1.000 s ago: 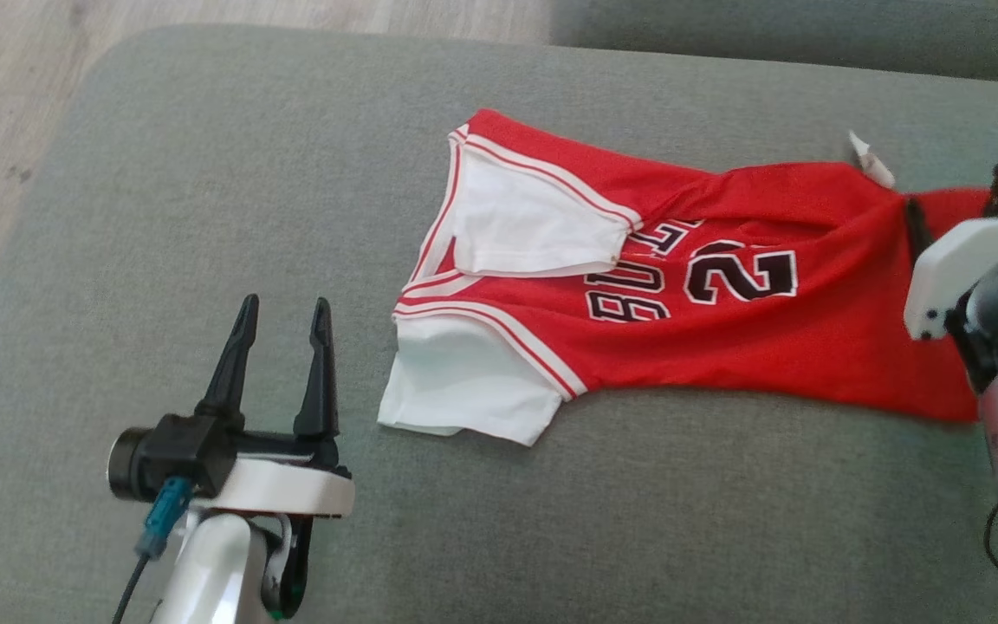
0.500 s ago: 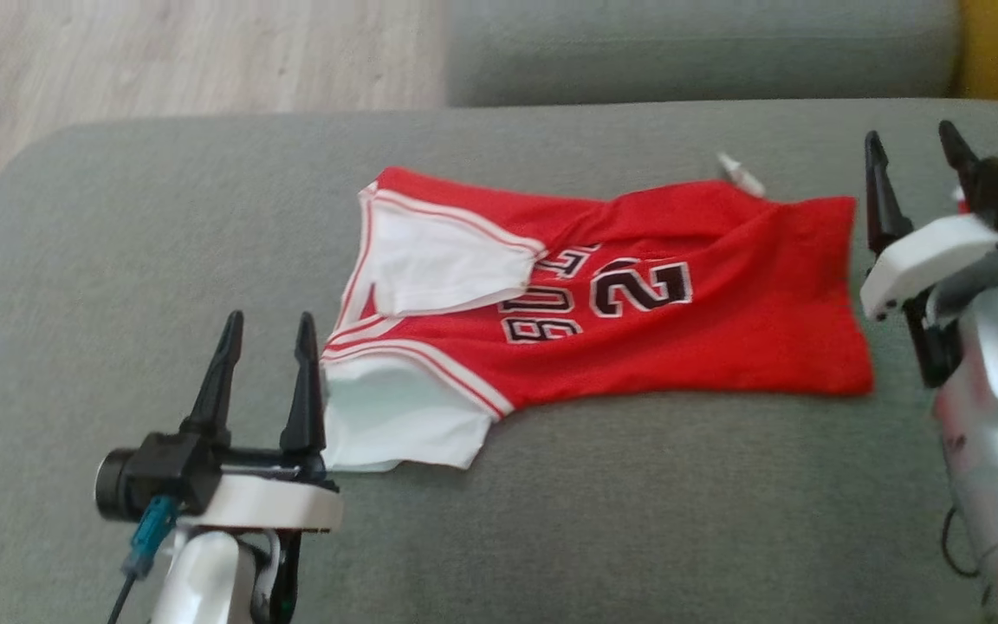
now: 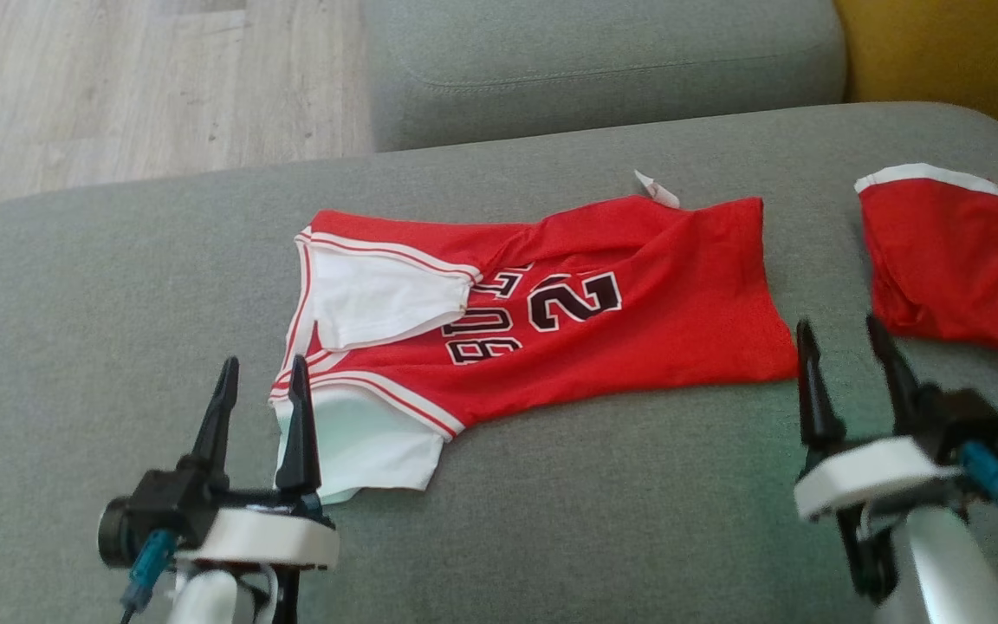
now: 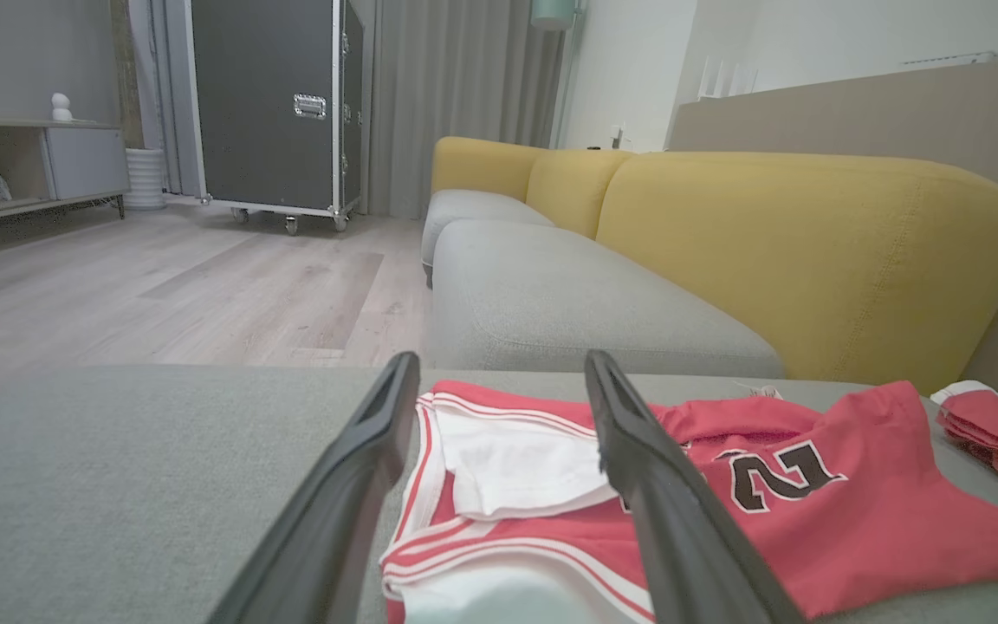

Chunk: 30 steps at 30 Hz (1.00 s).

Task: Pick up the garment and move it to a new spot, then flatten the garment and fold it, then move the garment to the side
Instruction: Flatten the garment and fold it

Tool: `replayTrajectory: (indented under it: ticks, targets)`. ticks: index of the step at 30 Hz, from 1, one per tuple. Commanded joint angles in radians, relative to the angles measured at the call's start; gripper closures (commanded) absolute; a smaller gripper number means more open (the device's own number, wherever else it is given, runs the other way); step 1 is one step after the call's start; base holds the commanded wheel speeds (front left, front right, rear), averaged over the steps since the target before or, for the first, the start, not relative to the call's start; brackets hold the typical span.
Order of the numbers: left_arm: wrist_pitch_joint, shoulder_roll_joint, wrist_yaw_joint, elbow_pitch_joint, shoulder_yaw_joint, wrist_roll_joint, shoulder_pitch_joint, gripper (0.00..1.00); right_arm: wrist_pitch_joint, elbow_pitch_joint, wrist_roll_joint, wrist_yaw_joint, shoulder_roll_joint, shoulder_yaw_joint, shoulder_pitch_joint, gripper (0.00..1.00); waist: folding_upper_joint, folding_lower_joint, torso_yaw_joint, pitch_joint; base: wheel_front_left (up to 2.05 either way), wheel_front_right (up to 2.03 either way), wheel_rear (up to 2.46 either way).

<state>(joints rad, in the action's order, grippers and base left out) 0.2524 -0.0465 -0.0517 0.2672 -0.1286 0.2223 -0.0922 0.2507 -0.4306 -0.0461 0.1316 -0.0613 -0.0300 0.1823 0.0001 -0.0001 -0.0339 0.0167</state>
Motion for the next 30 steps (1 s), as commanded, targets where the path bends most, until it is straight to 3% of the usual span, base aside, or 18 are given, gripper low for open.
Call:
replayTrajectory:
  ticks: [1, 11, 20, 30]
  targets:
    - [0.009, -0.004, 0.003, -0.020, 0.030, 0.012, -0.020, 0.00, 0.011, 0.049, -0.006, -0.001, 0.007, 0.036, 0.006, 0.00, -0.0001, 0.0001, -0.007, 0.000, 0.00, 0.00, 0.00]
    - [0.009, -0.004, 0.022, 0.040, 0.035, 0.009, -0.018, 0.00, 0.011, 0.102, -0.067, -0.001, 0.011, 0.082, -0.041, 0.00, -0.0001, 0.0001, -0.032, 0.010, 0.00, 0.00, 0.00]
    - [0.001, -0.009, 0.054, 0.219, 0.042, 0.000, -0.052, 0.00, 0.011, 0.091, -0.088, -0.001, 0.011, 0.090, -0.040, 0.00, -0.0001, 0.0001, -0.036, 0.027, 0.00, 0.00, 0.00]
    - [-0.151, -0.029, 0.109, 0.390, 0.039, -0.005, -0.122, 0.00, 0.011, 0.066, -0.091, -0.001, 0.011, 0.099, -0.019, 0.00, -0.0001, 0.0001, -0.047, 0.075, 0.00, 0.00, 0.00]
